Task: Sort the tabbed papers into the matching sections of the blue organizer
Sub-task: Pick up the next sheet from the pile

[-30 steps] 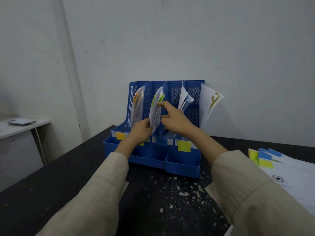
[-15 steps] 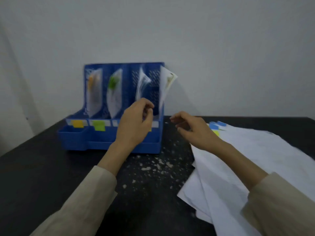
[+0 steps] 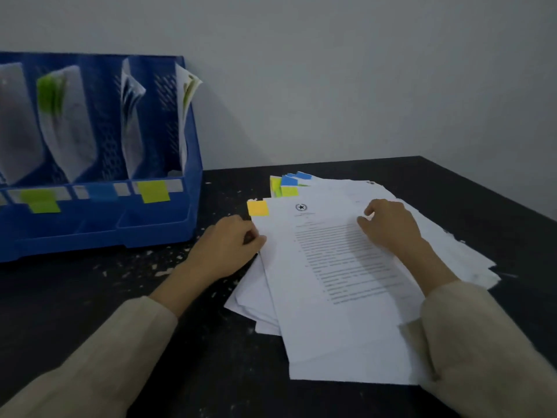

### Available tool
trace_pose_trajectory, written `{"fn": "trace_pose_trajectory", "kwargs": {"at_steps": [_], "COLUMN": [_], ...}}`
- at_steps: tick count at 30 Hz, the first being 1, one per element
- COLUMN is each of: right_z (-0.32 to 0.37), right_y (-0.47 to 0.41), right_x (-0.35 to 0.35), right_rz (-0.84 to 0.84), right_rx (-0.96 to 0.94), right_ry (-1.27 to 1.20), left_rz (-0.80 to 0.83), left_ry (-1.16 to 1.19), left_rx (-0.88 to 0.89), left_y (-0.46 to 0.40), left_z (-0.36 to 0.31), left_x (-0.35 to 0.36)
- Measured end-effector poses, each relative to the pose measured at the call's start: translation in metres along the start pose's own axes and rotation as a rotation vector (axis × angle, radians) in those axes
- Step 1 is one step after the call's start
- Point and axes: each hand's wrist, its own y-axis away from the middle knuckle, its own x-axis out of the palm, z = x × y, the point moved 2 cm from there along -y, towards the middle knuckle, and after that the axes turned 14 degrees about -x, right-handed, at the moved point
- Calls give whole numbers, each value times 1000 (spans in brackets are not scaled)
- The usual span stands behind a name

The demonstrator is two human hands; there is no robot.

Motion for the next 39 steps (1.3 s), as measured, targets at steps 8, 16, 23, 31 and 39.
{"fn": "trace_pose_trajectory", "kwargs": {"at_steps": [8,16,23,31,39], "right_z": [4,17,28,52,108], "right_y": [1,-7,-5,4,-6], "right_x": [-3,0,1,13,-3], "right_rz": [68,-302,-466,-532,-464], "right_rx": [126,5,-37,-24,-113], "right_ry": [-216,-514,-819,-1041,-1258], "left_rz": [60,102,55,58,-118], "left_ry": [240,388,470,698,560], "left_rx": [-288,-295,-278,-255,5], "left_y": [3,-3,-9,-12,0], "left_z": [-8,-3,5,10,31], "left_x": [13,4,-23,-55,-116]}}
